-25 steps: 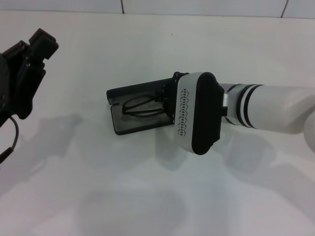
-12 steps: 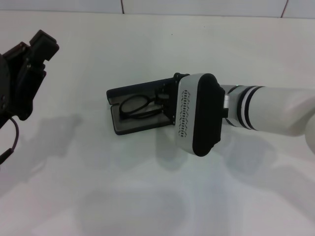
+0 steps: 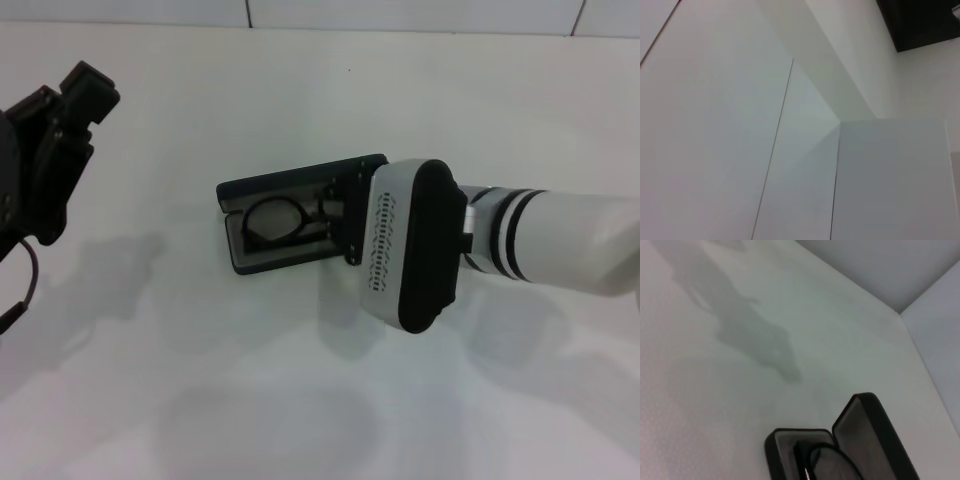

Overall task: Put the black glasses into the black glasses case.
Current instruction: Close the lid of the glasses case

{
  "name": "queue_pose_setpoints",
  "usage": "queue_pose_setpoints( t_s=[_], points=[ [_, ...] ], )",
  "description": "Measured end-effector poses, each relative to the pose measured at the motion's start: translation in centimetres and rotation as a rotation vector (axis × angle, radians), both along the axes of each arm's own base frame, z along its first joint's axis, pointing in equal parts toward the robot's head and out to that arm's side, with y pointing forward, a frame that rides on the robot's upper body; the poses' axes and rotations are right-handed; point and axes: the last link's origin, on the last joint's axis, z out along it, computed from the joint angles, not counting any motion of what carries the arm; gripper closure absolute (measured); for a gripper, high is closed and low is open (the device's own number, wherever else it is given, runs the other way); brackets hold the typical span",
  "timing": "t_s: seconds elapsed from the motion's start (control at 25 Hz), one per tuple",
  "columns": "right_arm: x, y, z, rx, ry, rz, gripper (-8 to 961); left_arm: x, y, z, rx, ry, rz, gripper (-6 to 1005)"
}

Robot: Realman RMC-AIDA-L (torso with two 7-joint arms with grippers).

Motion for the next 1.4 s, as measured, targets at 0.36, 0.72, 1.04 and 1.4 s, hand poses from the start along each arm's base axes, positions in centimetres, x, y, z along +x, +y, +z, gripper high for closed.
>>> queue_pose_setpoints(
  t_s=[0.36, 0.72, 1.04, 1.4],
  points=[
    [-0.2, -1.9, 0.9, 0.003, 0.098, -0.051, 763, 0.0, -0.1, 0.0, 0.001, -0.002, -0.001, 909],
    [1.5, -1.7, 6.5, 0.018, 0.385, -0.358, 753, -0.1, 0.5, 0.3, -0.007, 0.029, -0.002, 908],
    [8.1, -2.5, 19.3, -0.162, 0.802, -0.476, 745, 4.1, 8.4, -1.5, -0.161, 0.249, -0.065, 908],
    [14.5, -8.6, 26.3, -0.204, 1.198, -0.241, 736, 7.0, 15.8, -6.6, -0.399, 0.662, 0.118, 908]
  ],
)
